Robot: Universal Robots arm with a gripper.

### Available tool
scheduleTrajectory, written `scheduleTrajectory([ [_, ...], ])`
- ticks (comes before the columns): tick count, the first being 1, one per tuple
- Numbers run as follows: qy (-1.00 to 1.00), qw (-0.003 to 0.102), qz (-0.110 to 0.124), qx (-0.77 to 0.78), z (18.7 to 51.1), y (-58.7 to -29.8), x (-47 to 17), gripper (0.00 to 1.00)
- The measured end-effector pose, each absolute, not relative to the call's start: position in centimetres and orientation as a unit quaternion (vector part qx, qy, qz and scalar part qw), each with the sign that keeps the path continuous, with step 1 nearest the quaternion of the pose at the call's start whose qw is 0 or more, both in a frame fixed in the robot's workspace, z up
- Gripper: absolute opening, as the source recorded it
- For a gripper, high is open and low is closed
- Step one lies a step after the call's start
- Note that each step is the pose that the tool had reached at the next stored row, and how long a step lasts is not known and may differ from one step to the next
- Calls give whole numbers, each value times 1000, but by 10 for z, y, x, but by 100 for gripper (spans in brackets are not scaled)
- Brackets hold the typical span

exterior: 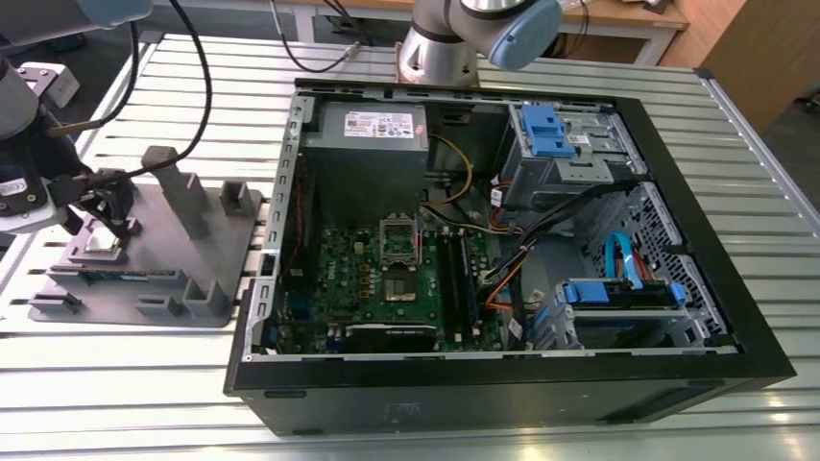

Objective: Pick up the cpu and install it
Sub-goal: 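Pick up the cpu and move it towards the insertion slot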

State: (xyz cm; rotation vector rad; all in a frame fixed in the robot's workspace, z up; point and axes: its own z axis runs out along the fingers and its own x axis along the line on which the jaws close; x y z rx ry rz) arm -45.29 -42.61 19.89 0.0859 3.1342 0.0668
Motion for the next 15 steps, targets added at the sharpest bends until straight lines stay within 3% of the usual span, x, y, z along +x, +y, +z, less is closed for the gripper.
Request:
scheduleTrajectory([
  [15,1000,2,19,0,187,-426,-454,59],
])
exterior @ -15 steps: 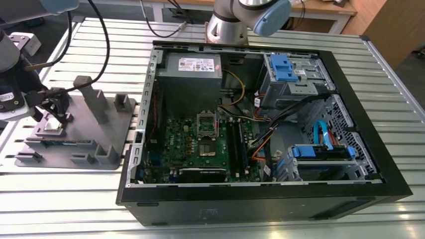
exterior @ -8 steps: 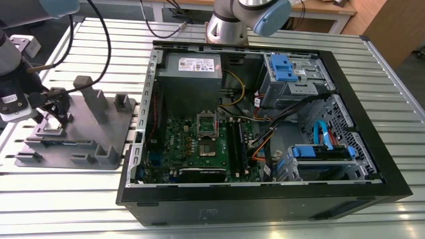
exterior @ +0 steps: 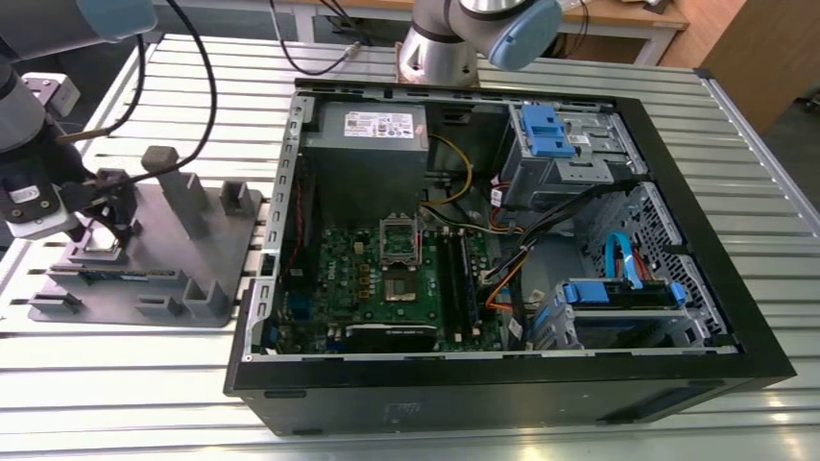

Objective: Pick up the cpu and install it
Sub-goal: 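Pick up the cpu and move it towards the insertion slot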

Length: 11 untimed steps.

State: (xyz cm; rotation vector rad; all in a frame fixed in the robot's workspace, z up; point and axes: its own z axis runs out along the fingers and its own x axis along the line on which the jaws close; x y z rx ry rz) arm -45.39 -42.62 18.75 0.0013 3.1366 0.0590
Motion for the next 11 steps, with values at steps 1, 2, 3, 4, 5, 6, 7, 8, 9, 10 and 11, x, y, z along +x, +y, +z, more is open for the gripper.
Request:
scheduleTrajectory([
  [1,1000,2,19,0,187,-426,-454,59],
  [2,1000,2,19,0,186,-426,-454,59],
  [3,1000,2,19,0,186,-426,-454,59],
  [4,1000,2,19,0,185,-426,-454,59],
  [5,1000,2,19,0,185,-426,-454,59],
  [6,1000,2,19,0,185,-426,-454,59],
  [7,1000,2,19,0,185,-426,-454,59],
  [8,1000,2,19,0,185,-426,-454,59],
  [9,1000,2,19,0,185,-426,-454,59],
  [10,1000,2,19,0,185,-426,-454,59],
  [11,1000,2,19,0,185,-426,-454,59],
])
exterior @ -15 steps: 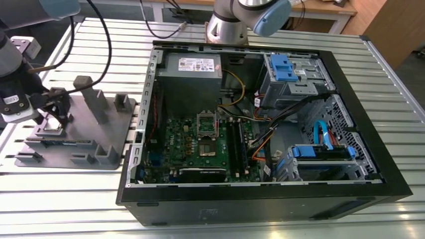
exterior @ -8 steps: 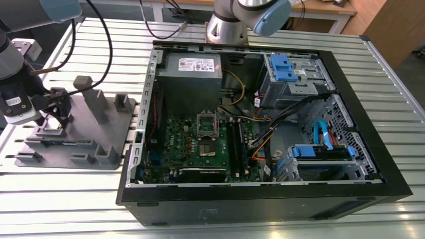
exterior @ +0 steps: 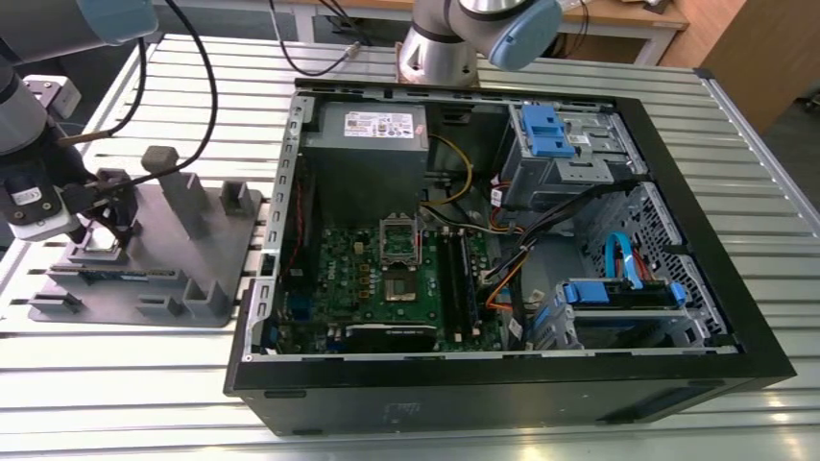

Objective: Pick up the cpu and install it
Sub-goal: 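Pick up the cpu and move it towards the insertion slot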

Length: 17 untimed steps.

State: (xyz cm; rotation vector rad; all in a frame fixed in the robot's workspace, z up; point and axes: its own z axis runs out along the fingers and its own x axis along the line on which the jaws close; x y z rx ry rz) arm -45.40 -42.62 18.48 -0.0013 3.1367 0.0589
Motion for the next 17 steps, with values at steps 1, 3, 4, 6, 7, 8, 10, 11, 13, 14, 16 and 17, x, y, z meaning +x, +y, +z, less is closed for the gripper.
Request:
scheduleTrajectory([
  [1,1000,2,19,0,185,-426,-454,59],
  [3,1000,2,18,0,184,-426,-454,59],
  [4,1000,2,18,0,184,-426,-454,59],
  [6,1000,2,17,0,183,-426,-454,59],
  [7,1000,2,17,0,183,-426,-454,59],
  [8,1000,2,17,0,183,-426,-454,59],
  [10,1000,2,17,0,183,-426,-454,59],
  [11,1000,2,17,0,183,-426,-454,59],
  [13,1000,2,17,0,183,-426,-454,59],
  [14,1000,2,17,0,184,-426,-454,59],
  [16,1000,2,17,0,184,-426,-454,59],
  [17,1000,2,17,0,184,-426,-454,59],
])
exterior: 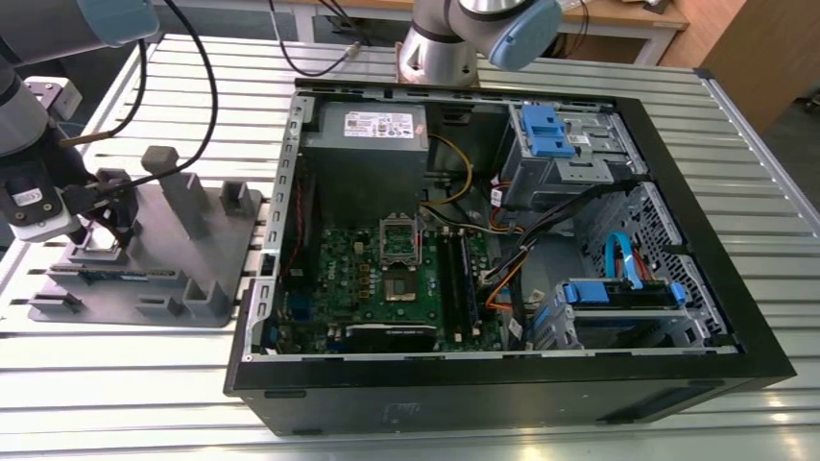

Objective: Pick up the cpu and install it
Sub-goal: 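Pick up the cpu and move it towards the insertion slot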

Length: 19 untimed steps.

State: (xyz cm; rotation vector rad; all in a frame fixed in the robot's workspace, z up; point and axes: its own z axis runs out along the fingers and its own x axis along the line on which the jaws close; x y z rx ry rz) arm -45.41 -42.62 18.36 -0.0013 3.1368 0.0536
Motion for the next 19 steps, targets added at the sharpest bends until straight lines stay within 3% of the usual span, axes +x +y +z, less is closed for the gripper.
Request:
scheduleTrajectory([
  [9,1000,2,17,0,184,-426,-454,57],
  [11,1000,2,17,0,184,-426,-454,47],
  [19,1000,2,17,0,184,-426,-454,47],
])
